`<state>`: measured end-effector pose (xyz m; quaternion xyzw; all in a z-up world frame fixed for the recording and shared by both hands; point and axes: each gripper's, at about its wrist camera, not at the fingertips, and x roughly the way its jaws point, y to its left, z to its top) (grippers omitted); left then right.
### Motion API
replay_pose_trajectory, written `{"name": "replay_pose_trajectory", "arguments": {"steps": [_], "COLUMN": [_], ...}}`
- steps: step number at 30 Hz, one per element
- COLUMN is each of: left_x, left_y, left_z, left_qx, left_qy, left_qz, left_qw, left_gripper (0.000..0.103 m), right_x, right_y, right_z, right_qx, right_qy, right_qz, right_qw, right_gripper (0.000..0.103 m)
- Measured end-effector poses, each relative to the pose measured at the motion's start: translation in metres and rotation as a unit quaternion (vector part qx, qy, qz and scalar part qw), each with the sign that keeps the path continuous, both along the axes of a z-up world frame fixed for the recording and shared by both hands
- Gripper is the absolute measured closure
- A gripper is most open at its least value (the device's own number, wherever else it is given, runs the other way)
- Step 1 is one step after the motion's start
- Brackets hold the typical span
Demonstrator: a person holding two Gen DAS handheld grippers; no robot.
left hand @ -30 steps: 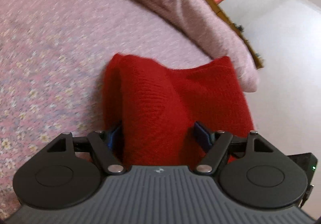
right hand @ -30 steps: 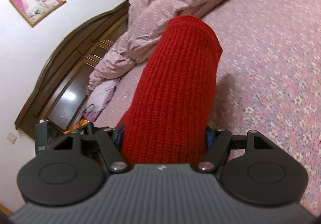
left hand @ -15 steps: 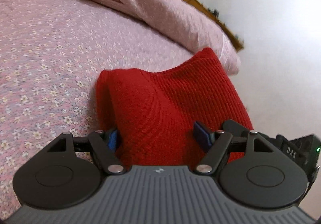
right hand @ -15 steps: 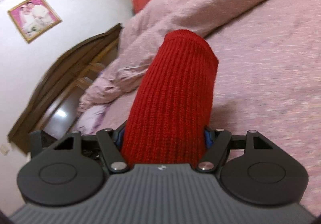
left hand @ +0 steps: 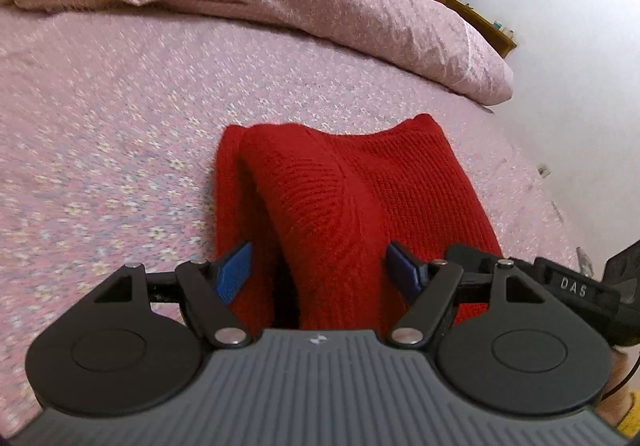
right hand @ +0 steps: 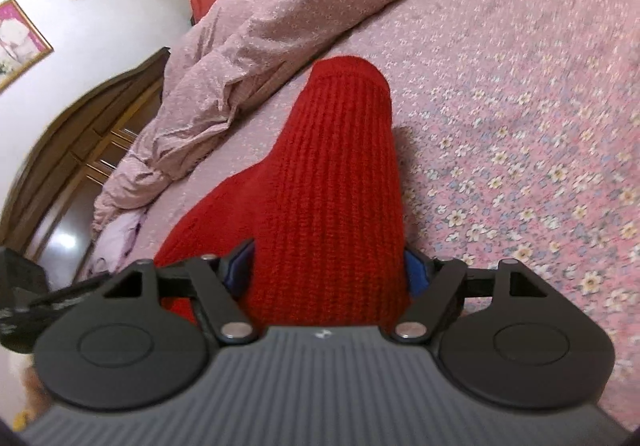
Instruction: Fold small clothes
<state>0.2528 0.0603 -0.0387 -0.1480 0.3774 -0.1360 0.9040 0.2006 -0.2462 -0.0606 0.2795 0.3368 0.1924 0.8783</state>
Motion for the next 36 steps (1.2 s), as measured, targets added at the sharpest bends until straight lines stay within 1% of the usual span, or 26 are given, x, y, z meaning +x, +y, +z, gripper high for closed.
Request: {"name": "replay_pose_trajectory", "arguments": {"steps": [3,5,8,10,15,21,24,28,31,36], "left_x": [-0.021,-0.035,-0.05,-0.058,-0.078,-0.099,-0.105,-0.111,-0.113,-0.113], "left_y": [-0.004,-0.005,-0.004,-0.007,-0.021,-0.035,-0.04,-0.046,-0.051,-0.058], "left_z": [0.008,0.013,0.018,0.021,0.029,0.023,0.019,0.017,0.016,0.011], "left_qx": [0.033,0.048,0.052,0.063,0.102,0.139,0.146,0.153,0.163,0.17], "left_qy": [-0.009,-0.007,-0.006,-0.005,-0.009,0.013,0.026,0.029,0.028,0.035], "left_qz": [0.009,0.018,0.036,0.042,0.046,0.053,0.062,0.069,0.074,0.075], "left_qw": [0.9994,0.9987,0.998,0.9971,0.9937,0.9888,0.9869,0.9854,0.9834,0.982], "left_gripper": [0.025,0.025,0.025,0.025,0.025,0.024,0.024,0.024,0.024,0.024], "right_x": [-0.011,-0.021,-0.038,-0.049,-0.073,-0.096,-0.106,-0.119,-0.124,-0.127], "right_y": [0.0,-0.002,-0.003,-0.002,0.0,0.009,0.013,0.021,0.026,0.032], "right_z": [0.01,0.017,0.028,0.034,0.041,0.047,0.048,0.047,0.043,0.036], "right_qx": [-0.027,-0.045,-0.07,-0.086,-0.11,-0.164,-0.178,-0.203,-0.208,-0.219], "right_qy": [-0.012,-0.026,-0.045,-0.05,-0.047,-0.037,-0.031,-0.038,-0.039,-0.034], "right_qz": [-0.009,-0.015,-0.016,-0.017,-0.018,-0.025,-0.019,-0.016,-0.013,-0.012], "right_qw": [1.0,0.999,0.996,0.995,0.993,0.985,0.983,0.978,0.977,0.975], "right_gripper": [0.026,0.027,0.027,0.027,0.027,0.027,0.027,0.027,0.027,0.028]}}
